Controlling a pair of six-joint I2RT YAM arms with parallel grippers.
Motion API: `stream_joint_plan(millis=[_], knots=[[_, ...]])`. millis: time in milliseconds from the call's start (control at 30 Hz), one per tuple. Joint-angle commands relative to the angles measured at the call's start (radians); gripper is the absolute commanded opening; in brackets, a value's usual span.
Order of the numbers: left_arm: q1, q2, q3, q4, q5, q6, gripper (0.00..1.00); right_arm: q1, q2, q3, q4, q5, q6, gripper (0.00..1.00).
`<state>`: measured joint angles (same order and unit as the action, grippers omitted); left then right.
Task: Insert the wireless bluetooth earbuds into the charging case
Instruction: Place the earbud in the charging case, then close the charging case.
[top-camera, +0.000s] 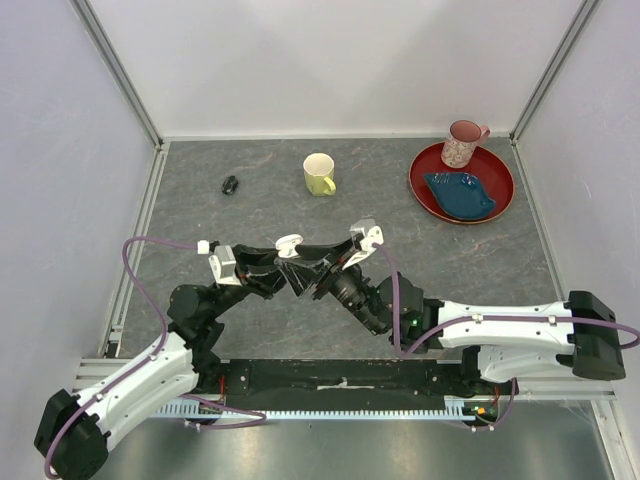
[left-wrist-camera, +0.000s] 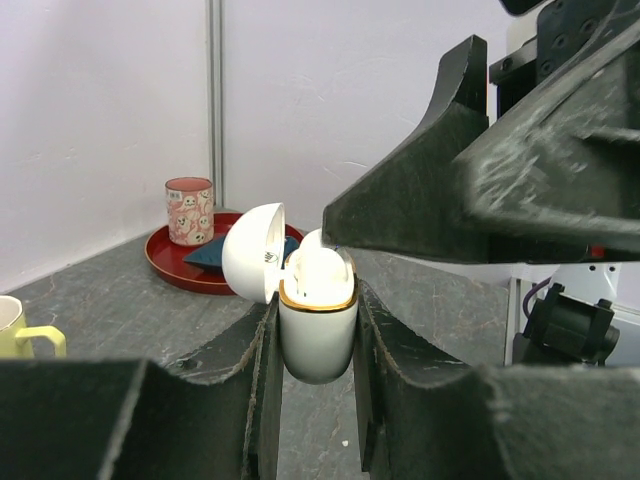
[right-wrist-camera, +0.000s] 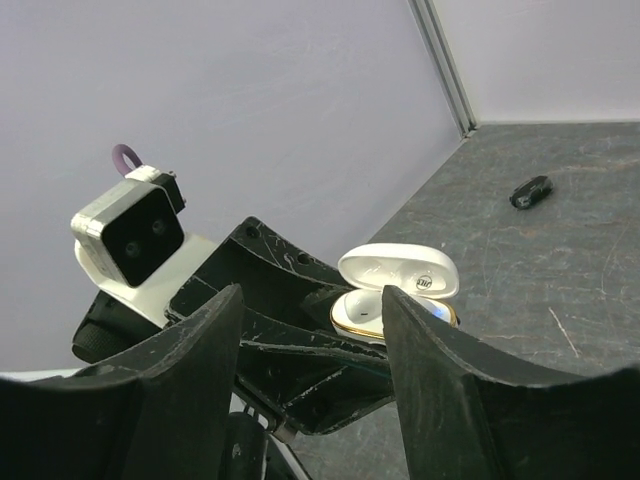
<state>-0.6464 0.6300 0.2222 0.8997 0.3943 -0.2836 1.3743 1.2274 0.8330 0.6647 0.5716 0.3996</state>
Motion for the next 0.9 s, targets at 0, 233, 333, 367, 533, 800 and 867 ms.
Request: stream_joint_plan(millis=[0, 233, 333, 367, 533, 800, 867], knots=[[-0.001, -0.029, 0.013, 0.061, 0.006, -0.006, 0.02, -0.004, -0.054, -0.008, 0.044, 0.002, -0.024, 0.68], [-0.001, -0.055, 0.002, 0.019, 0.008, -0.005, 0.02, -0.006, -0.117, 0.031, 0.023, -0.078, -0.059, 0.79], [0.001, -0.072, -0.007, 0.005, 0.003, -0.009, 0.02, -0.006, -0.143, 0.022, -0.011, -0.058, -0.041, 0.82], [-0.001, -0.082, -0.009, -0.005, 0.002, -0.009, 0.02, -0.006, -0.157, 0.018, -0.022, -0.032, -0.038, 0.84], [-0.001, -0.105, -0.007, -0.045, 0.006, -0.003, 0.02, -0.009, -0.204, 0.024, -0.189, 0.088, 0.011, 0.96], [-0.001, -0.107, 0.003, -0.099, 0.02, -0.011, 0.02, -0.107, -0.29, 0.071, -0.554, 0.159, 0.143, 0.98], [-0.001, -0.11, 0.005, -0.114, 0.025, -0.011, 0.02, -0.183, -0.301, 0.095, -0.629, 0.13, 0.191, 0.98]])
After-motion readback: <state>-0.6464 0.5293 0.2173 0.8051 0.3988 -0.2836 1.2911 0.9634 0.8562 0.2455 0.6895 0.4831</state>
